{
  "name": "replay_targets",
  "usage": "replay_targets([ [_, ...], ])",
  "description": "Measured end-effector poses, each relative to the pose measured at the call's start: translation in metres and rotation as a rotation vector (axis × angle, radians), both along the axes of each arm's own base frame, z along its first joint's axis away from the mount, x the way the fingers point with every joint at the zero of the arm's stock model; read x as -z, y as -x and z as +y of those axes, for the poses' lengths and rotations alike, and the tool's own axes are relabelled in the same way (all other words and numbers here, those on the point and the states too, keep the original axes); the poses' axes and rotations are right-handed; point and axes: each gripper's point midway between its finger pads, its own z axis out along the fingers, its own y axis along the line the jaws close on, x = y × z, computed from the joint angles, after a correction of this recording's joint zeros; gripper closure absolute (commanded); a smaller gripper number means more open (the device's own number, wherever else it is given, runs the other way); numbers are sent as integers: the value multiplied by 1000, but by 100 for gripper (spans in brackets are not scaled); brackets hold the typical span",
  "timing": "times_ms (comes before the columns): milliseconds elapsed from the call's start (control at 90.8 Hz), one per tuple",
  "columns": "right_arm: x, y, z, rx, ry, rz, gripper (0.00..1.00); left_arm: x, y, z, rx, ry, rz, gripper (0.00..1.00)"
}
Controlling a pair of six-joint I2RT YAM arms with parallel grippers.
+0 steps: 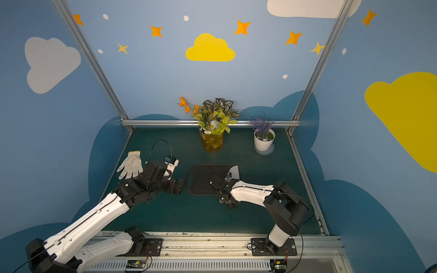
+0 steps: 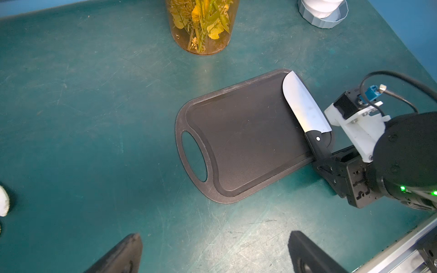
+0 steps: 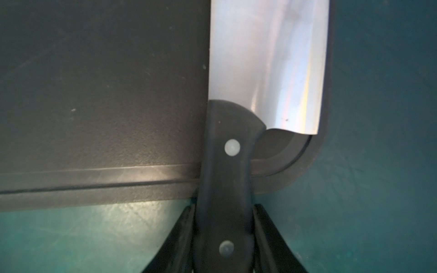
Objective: Align the knife with the edge of the cutting board
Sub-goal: Adjust the knife at the edge of the cutting board.
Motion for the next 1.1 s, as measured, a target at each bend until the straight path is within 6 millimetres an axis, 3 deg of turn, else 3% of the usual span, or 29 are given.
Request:
replay_targets([
  [517, 0, 2, 1, 22, -26, -7, 71, 0, 0, 0, -1, -2, -2, 0],
  [914, 1, 6, 0, 18, -44, -14, 50, 0, -1, 2, -11, -11, -8, 0],
  [1101, 1, 7, -2, 17, -48, -14, 49, 0, -1, 3, -12, -12, -9, 0],
])
